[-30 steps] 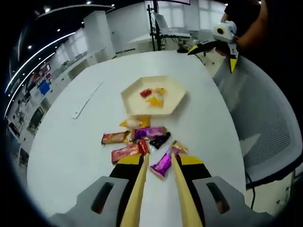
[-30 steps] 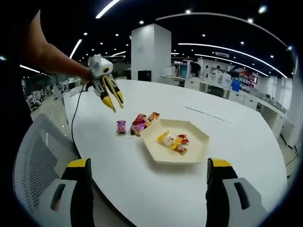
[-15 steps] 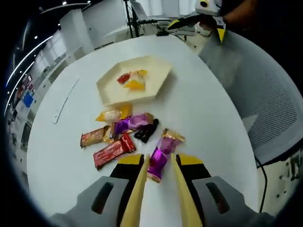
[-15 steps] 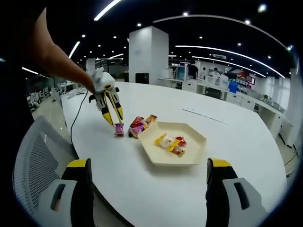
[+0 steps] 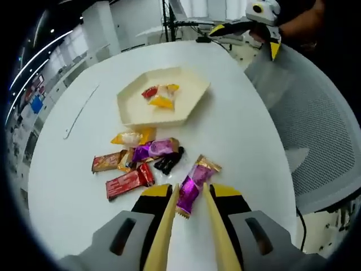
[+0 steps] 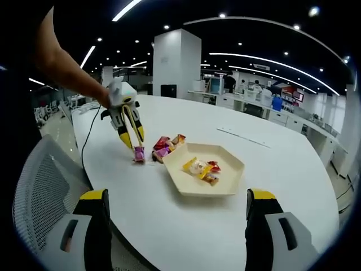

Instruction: Place the target food into the container with the food tongs after gripping and lifting it, then release it inside without dropping or visibly crushing the food.

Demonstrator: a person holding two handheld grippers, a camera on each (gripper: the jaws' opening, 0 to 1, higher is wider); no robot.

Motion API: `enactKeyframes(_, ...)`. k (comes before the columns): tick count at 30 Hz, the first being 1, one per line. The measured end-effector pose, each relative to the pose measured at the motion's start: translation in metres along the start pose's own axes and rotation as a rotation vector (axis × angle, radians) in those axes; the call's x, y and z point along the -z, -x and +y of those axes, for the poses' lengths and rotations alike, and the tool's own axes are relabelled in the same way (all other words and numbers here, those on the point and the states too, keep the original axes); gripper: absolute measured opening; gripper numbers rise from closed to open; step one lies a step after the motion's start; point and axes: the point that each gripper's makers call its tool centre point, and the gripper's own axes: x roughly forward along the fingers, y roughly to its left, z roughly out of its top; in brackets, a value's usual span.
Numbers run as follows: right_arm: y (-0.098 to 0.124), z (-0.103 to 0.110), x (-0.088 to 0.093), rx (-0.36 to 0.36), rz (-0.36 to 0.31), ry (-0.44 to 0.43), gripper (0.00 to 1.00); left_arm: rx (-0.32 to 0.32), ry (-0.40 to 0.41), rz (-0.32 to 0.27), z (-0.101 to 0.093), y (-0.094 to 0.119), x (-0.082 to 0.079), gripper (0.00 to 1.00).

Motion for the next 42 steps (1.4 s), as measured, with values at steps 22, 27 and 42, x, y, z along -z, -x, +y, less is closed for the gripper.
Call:
enactKeyframes(22, 0.003, 0.005, -0.009, -0.018, -0.051, 0.010, 0.99, -0.001, 0.114, 0.061, -0.003, -0.020, 0.021, 0.22)
enactKeyframes(27, 0.002, 0.005, -0.008, -0.020, -0.046, 0.004, 0.99, -0.051, 0.158, 0.038, 0.002, -0.020, 0.023, 0.18)
enactKeyframes(42, 0.001, 0.006, -0.006, -0.026, -0.032, 0.010, 0.99, -0.132, 0.261, 0.016, 0.024, 0.005, 0.006, 0.17)
